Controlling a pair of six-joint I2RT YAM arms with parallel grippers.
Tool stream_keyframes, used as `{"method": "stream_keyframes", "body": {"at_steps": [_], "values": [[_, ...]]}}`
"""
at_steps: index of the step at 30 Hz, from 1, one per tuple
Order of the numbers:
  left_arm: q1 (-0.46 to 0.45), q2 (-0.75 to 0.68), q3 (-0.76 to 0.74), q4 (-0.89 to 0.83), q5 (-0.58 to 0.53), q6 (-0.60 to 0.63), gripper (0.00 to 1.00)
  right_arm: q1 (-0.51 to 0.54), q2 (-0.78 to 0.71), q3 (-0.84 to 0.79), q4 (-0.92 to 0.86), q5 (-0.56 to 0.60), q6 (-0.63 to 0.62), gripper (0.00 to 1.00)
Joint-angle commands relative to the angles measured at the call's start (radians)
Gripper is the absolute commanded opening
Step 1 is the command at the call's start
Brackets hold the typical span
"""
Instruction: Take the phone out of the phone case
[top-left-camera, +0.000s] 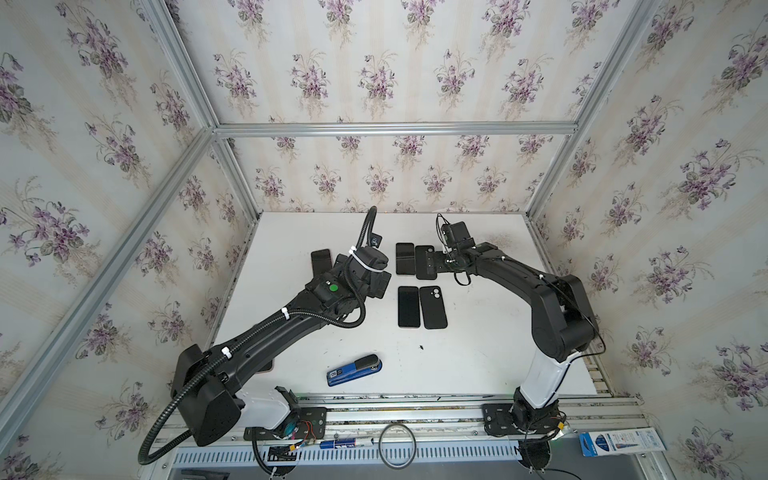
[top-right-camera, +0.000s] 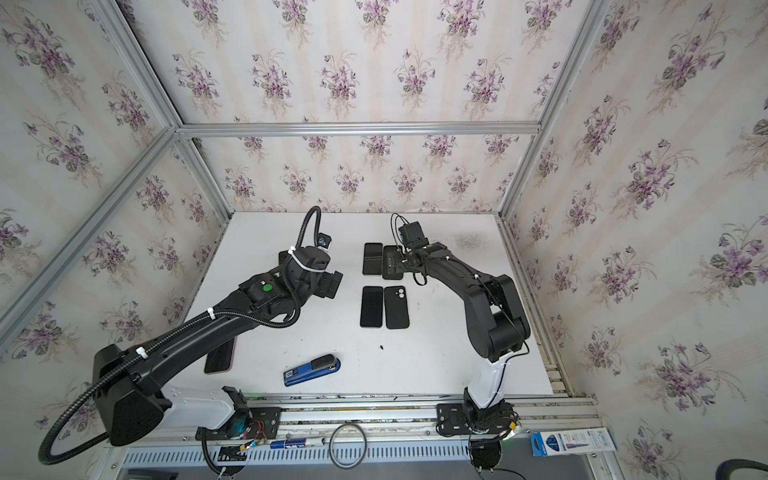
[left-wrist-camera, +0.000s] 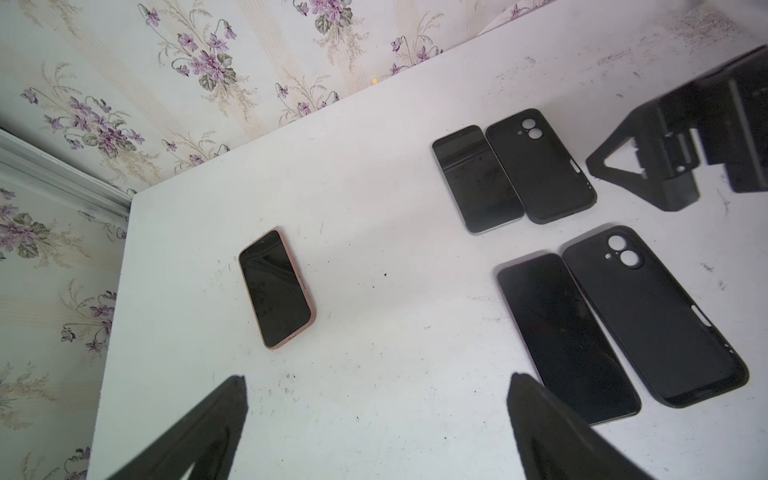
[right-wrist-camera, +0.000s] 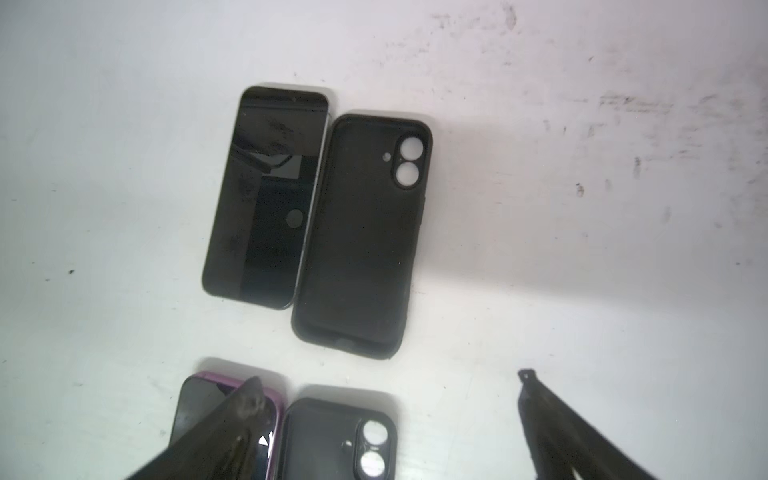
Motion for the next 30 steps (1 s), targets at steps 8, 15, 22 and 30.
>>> {"method": "stream_keyframes", "body": {"at_steps": [8, 15, 22, 30], "values": [[0.087, -0.106, -0.015, -0.017, 0.028, -0.079, 1.00, 0.001, -0.365, -0.177, 0.061, 0.024, -0.067, 1.00], [0.147, -0.241, -0.043, -0.028, 0.022, -0.083, 1.00, 0.001, -0.635, -0.300, 0.024, -0.003, -0.051, 1.00], [0.193, -0.348, -0.070, -0.050, 0.050, -0.089, 1.00, 0.001, -0.849, -0.362, -0.093, -0.012, -0.017, 1.00], [0.257, -0.350, -0.036, -0.153, 0.107, -0.088, 1.00, 0.001, -1.003, -0.387, -0.239, -0.024, 0.002, 1.00]]}}
